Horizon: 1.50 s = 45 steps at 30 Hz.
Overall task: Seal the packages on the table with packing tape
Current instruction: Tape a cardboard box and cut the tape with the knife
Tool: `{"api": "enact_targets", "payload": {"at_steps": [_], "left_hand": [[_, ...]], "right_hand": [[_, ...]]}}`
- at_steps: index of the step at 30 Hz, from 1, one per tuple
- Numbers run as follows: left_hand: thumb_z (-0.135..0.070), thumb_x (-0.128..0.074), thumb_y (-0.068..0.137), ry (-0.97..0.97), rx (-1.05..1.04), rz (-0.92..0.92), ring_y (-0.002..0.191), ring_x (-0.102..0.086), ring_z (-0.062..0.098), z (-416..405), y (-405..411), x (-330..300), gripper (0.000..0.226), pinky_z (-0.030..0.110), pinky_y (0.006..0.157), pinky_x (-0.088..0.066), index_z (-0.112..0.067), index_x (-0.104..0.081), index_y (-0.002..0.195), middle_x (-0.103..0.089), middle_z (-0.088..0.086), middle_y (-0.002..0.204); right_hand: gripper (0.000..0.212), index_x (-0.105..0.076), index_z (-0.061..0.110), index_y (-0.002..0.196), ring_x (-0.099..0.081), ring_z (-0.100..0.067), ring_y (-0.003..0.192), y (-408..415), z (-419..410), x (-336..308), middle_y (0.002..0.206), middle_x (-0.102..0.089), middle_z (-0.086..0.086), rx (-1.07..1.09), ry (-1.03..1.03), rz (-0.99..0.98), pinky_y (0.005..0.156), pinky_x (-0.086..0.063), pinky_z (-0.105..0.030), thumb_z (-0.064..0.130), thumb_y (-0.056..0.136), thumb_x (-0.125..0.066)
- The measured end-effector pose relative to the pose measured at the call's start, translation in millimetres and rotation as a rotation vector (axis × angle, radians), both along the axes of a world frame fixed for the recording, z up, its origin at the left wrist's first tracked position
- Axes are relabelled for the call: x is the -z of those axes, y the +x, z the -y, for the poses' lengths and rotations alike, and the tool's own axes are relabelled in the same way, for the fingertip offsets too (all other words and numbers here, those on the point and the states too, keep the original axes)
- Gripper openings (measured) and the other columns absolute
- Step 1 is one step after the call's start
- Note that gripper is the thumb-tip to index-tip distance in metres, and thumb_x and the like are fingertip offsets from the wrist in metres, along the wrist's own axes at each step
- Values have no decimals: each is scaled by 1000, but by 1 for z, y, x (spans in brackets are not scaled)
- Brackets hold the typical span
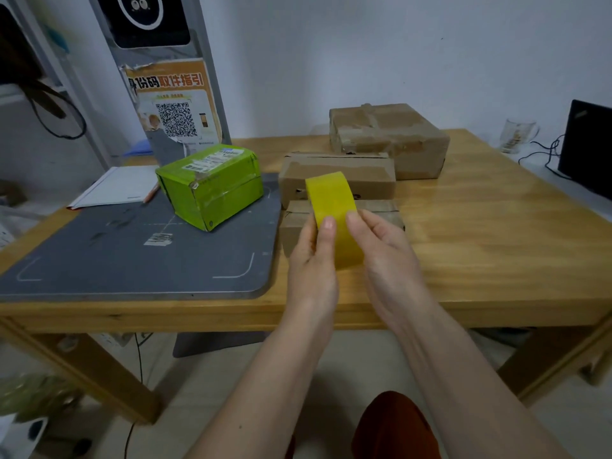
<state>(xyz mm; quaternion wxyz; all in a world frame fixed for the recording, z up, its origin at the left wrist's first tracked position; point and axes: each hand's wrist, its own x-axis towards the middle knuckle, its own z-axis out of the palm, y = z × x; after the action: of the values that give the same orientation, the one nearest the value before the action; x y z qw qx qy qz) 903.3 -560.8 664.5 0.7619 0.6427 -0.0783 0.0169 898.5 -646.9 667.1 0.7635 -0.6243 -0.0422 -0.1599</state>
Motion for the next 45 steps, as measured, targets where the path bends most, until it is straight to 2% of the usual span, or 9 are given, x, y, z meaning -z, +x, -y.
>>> {"api": "enact_targets", "payload": {"at_steps": [3,8,13,16,24,27,30,39,45], "left_hand": [[-38,-48,101,-12,35,16,103,-57,-16,3,-2,3,27,13,88,-42,-38,-61,123,-66,-31,110],[-28,-46,102,-93,32,12,117,-58,1,-2,6,4,25,29,104,-41,-35,-62,120,-67,-14,121],[-40,-50,86,-170,107,-72,126,-54,13,1,2,7,53,42,113,-36,-26,-56,137,-62,-4,133],[-43,-47,87,-156,92,-92,129,-52,15,3,0,8,53,45,114,-34,-26,-57,136,-60,-2,135],[-39,-45,94,-140,123,-47,132,-49,14,4,-4,13,48,45,115,-32,-28,-52,141,-57,-4,139],[-34,-43,101,-166,133,-32,130,-50,11,6,-7,13,42,44,115,-33,-29,-49,143,-58,-7,138],[-31,-42,103,-204,113,-16,128,-52,10,7,-6,11,41,42,114,-34,-25,-49,143,-59,-5,137],[-27,-44,102,-287,26,-121,125,-55,12,7,-5,3,37,41,113,-36,-20,-56,137,-62,-2,133],[-21,-41,103,-414,39,-184,121,-59,20,3,1,-7,38,43,113,-38,-10,-54,137,-64,9,129]], "right_hand": [[24,-75,20,100,-69,-10,99,-1,-6,-1,100,-75,3,132,28,-36,87,-48,-28,32,98,-54],[26,-73,18,104,-68,-14,104,-4,-6,-1,106,-74,-2,22,27,4,86,-51,-26,21,94,-50],[47,-72,48,67,-62,12,66,-6,-13,-5,69,-68,25,188,73,-116,69,-44,-23,16,93,-50],[45,-71,37,62,-58,8,59,-7,-14,-4,61,-64,20,204,79,-149,68,-41,-27,13,91,-47],[27,-72,3,89,-63,-4,68,-6,-8,0,73,-69,1,127,115,-96,58,-49,-13,5,86,-45],[32,-74,10,89,-65,-7,77,-6,-8,0,81,-71,-1,116,106,-100,70,-53,-20,12,73,-47],[27,-74,16,103,-67,-12,97,-5,-8,2,105,-72,-4,122,190,-143,84,-52,-33,26,85,-55],[42,-75,16,98,-68,-15,97,-9,-5,-4,102,-73,-9,-36,118,27,84,-54,-24,-2,85,-39],[55,-58,24,128,-61,-11,118,-11,12,-6,124,-68,3,-187,-21,45,95,-50,-23,-8,84,-47]]}}
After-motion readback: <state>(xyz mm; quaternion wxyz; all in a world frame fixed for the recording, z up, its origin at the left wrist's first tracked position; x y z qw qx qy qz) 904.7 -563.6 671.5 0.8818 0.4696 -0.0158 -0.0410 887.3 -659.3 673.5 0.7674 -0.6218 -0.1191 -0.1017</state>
